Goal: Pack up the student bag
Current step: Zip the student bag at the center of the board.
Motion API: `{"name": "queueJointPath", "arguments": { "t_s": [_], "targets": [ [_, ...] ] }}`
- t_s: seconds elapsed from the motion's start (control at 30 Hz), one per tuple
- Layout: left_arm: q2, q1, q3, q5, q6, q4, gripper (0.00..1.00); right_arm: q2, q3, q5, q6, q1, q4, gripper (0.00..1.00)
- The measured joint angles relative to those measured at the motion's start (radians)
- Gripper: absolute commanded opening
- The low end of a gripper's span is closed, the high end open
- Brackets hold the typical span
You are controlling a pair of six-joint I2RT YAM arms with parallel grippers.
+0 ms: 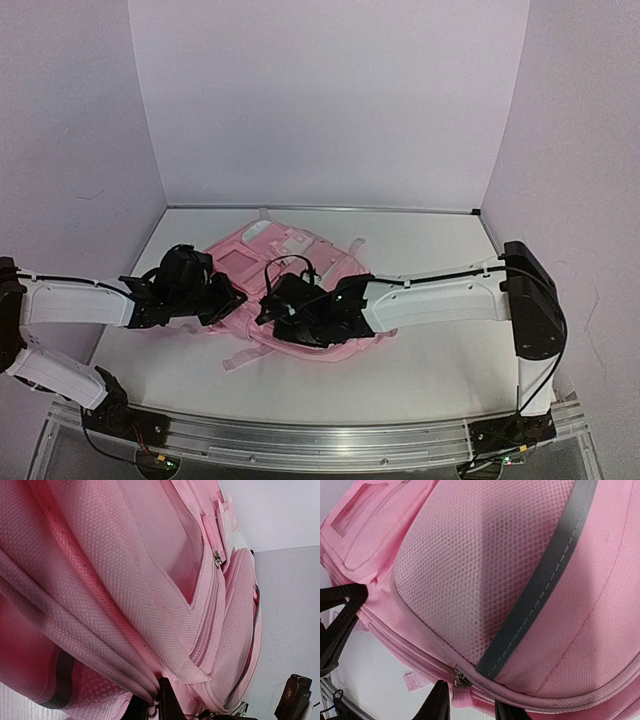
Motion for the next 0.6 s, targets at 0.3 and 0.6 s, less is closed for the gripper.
{"name": "queueJointPath", "arguments": {
  "t_s": [0.3,0.6],
  "targets": [
    [0.000,-0.001,0.000,-0.004,0.000,-0.001,0.00,0.032,0.036,0.015,0.021,-0.011,-0.010,0.01],
    [-0.006,0.034,0.006,0.041,0.015,-0.029,0.00,-0.018,-0.046,-0.012,0.035,-0.016,0.040,0.00]
  ]
}}
